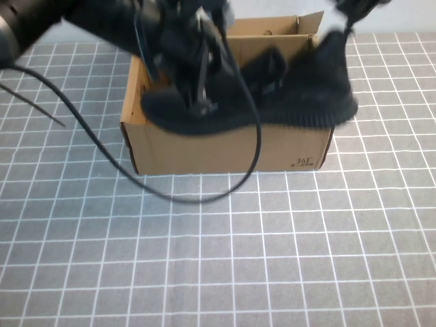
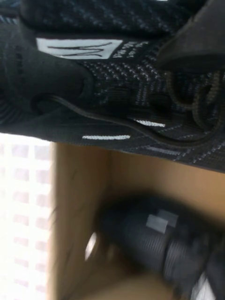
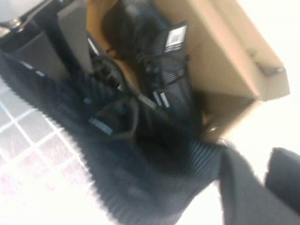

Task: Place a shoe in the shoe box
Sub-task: Place the shoe in the shoe box

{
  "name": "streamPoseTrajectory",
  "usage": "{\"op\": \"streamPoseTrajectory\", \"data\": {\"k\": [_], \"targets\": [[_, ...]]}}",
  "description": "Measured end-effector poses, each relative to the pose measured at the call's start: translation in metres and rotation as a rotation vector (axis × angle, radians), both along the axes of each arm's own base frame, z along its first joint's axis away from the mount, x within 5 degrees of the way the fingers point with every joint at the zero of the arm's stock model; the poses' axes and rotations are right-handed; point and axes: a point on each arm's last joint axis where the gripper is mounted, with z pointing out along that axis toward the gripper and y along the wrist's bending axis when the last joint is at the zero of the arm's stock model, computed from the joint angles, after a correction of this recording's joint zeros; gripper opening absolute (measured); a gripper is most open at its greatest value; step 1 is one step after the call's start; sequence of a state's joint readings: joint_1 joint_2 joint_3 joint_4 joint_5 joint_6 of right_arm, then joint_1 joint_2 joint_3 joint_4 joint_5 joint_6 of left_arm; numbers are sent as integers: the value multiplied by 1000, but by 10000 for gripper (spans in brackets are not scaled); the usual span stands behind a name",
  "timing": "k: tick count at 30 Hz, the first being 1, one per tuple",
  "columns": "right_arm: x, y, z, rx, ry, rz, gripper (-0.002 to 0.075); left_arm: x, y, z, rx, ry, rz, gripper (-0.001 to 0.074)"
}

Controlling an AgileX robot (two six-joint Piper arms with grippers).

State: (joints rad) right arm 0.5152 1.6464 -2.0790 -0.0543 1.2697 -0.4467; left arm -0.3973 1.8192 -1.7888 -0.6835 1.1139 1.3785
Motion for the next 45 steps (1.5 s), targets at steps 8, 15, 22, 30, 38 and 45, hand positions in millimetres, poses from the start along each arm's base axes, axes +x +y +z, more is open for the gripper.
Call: {"op": "streamPoseTrajectory", "data": {"k": [8,15,22,30,38,45], "targets": [[-59,-36,15,143,39,-160,-8,16,1,27,-47,-210,95,20],[-102,-60,-17,151,145,-233,-15,38,-1,2,21,-260,125,20],[-132,-78,-44,187,168,-295,-16,56,-5,-20,53,-289,138,20],[-148,-89,-66,165,197,-314,-16,66,-8,-38,68,-282,143,20],[-149,-89,-70,160,202,-315,-16,72,-12,-59,84,-218,145,20],[-149,-89,-69,164,197,-314,-16,74,-13,-67,90,-186,143,20]]}}
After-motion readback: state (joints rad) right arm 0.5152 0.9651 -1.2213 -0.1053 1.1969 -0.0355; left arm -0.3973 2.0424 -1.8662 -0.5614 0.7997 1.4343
